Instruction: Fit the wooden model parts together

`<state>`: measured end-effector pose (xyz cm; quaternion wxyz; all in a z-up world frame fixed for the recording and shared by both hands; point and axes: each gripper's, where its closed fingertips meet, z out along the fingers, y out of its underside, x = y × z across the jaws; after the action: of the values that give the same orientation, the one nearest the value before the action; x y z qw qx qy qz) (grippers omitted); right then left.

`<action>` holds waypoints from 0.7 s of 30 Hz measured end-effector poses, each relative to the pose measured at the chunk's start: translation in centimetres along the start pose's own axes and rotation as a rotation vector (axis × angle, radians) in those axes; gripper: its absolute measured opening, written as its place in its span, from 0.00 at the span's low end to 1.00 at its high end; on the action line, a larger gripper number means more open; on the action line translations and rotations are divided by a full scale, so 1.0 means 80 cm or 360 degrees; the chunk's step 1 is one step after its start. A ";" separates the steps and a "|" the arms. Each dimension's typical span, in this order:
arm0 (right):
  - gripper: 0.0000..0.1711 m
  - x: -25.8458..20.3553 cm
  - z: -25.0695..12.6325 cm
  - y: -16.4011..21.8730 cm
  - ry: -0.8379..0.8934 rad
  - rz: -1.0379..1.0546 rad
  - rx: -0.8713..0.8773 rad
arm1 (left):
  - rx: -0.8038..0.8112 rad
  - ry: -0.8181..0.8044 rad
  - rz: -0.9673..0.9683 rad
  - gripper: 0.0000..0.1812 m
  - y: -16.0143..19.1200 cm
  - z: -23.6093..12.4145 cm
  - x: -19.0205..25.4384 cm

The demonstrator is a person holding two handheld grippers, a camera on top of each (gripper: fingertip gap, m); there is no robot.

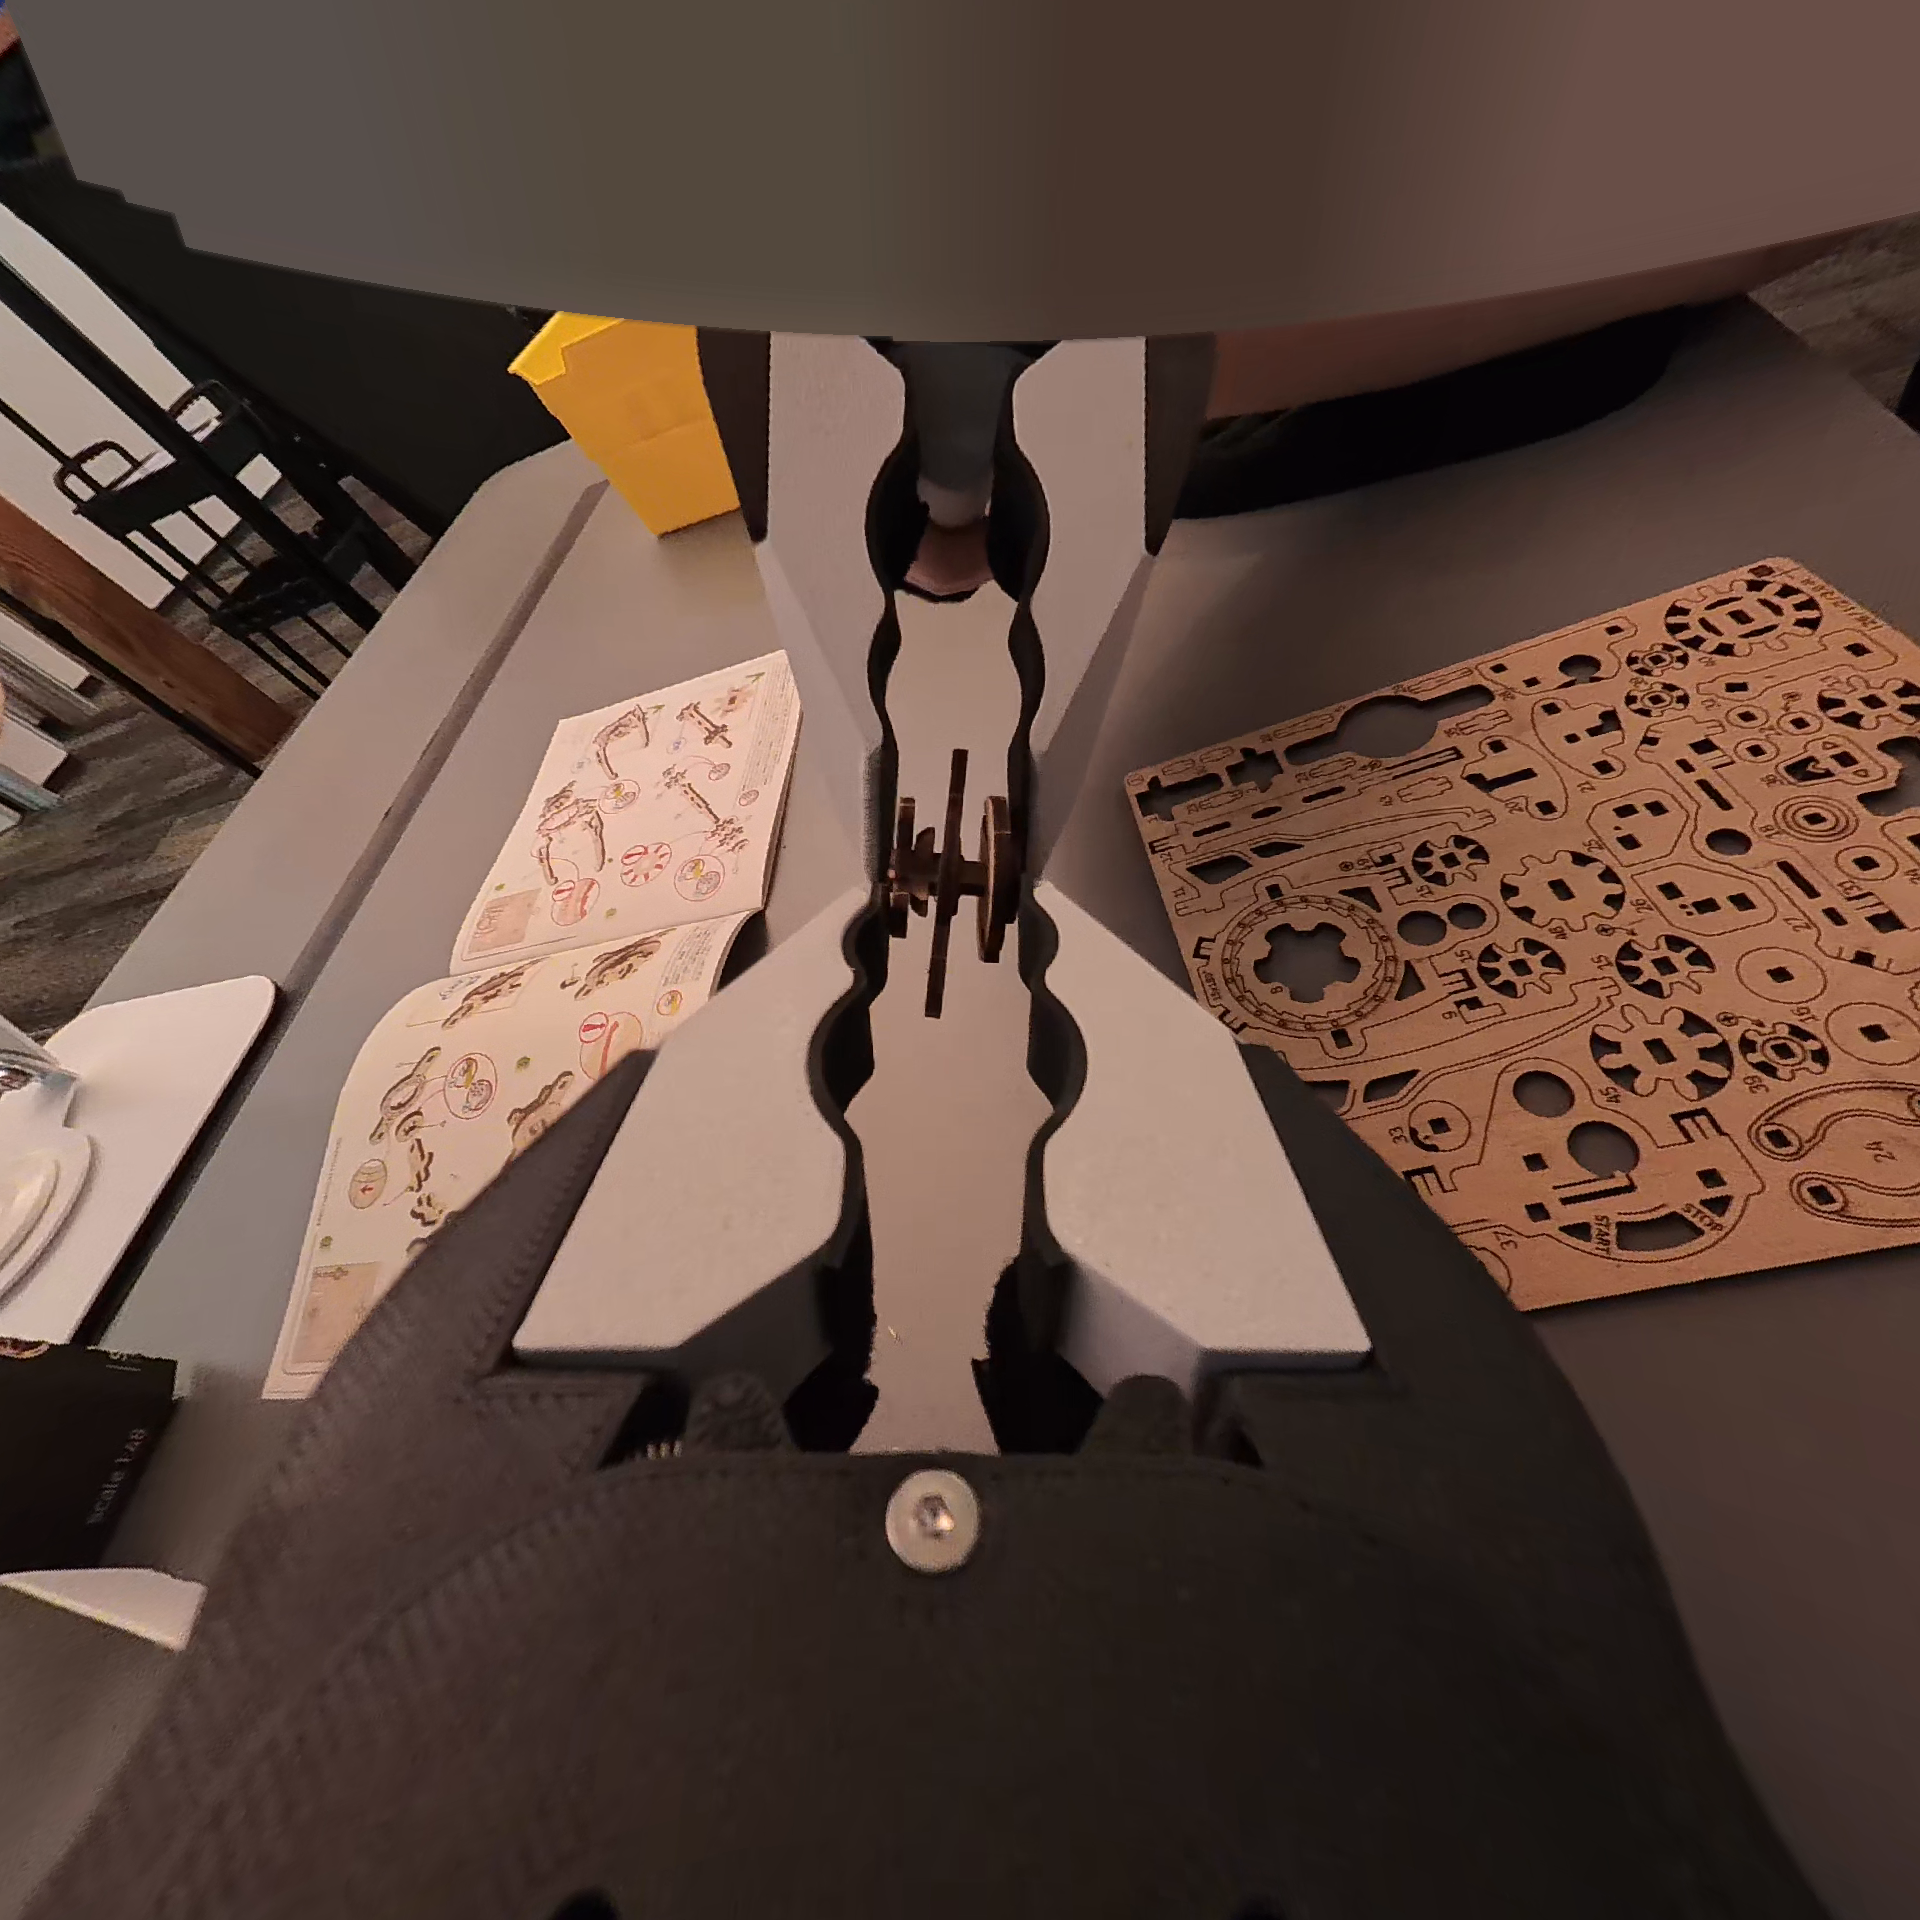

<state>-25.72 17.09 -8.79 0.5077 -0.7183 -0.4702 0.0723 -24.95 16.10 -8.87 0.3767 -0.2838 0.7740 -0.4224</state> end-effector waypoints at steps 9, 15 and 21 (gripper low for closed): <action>0.13 -0.003 -0.002 0.000 -0.0100 0.0166 0.0015 | 0.0030 0.0091 -0.0114 0.12 -0.001 -0.003 0.002; 0.13 -0.005 0.001 0.008 -0.0152 0.0250 -0.0010 | -0.0014 0.0104 -0.0133 0.12 0.006 0.001 0.004; 0.14 -0.003 0.000 0.001 -0.0162 0.0315 0.0044 | 0.0040 0.0180 -0.0324 0.11 -0.001 -0.001 0.002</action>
<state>-25.79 16.90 -8.94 0.4834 -0.7496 -0.4211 0.1648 -25.11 15.94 -8.82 0.2911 -0.3320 0.7557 -0.4836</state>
